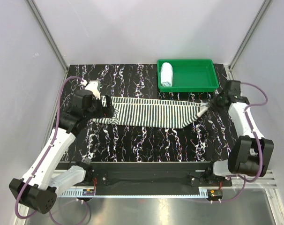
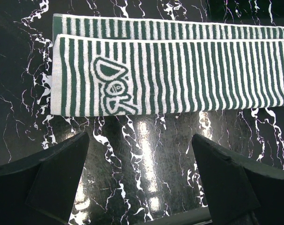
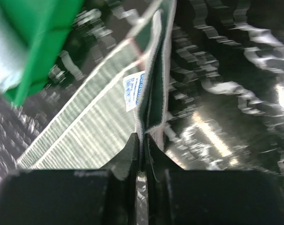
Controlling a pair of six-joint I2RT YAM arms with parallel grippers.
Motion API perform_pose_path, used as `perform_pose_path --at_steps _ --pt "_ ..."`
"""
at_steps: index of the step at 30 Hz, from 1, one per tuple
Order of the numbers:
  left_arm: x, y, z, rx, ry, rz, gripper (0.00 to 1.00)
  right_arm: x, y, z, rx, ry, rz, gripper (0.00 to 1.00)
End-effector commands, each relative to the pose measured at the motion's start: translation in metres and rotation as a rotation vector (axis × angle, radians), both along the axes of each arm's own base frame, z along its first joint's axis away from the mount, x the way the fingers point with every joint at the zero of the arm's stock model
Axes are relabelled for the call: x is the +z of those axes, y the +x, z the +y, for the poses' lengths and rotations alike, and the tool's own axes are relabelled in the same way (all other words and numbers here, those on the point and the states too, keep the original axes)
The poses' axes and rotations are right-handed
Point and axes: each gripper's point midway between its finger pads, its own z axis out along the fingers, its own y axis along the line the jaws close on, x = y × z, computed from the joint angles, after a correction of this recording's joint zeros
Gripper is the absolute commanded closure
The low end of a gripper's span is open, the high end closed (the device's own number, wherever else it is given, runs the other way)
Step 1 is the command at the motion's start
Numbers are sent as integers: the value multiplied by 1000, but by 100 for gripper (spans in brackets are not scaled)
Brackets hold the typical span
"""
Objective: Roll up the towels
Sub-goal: Fold the towel
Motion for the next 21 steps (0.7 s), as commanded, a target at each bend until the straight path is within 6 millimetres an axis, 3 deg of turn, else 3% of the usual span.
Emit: perform_pose_path --at_steps 1,3,4,9,10,12,16,17,18,19,20,21 --pt "3 4 -1 -3 -8 -22 1 42 6 35 81 -79 -38 100" --pt "2 5 3 14 -3 -17 1 52 11 50 94 -106 -40 100" --pt "2 5 4 20 -1 -16 1 68 17 85 176 -110 -80 100" --pt "1 7 12 63 -1 -7 1 81 38 157 289 -120 -89 100" --pt "0 7 15 72 0 -3 1 84 42 184 336 -122 -92 100" --pt "0 8 16 80 -4 -1 1 87 48 207 365 -137 -101 100" --pt "0 9 23 112 -6 -5 1 90 69 276 446 -122 -123 100" --pt "0 9 24 123 -7 -3 1 90 65 298 483 -119 -130 100" --pt "0 9 25 127 -8 -1 1 106 72 314 493 -101 -171 100" --pt "0 9 27 138 -9 -1 1 91 76 327 502 -108 -149 100" --pt "0 10 28 143 -9 -2 1 91 71 348 537 -100 -161 100" --pt "1 10 29 144 -9 -1 1 105 77 362 543 -81 -203 100"
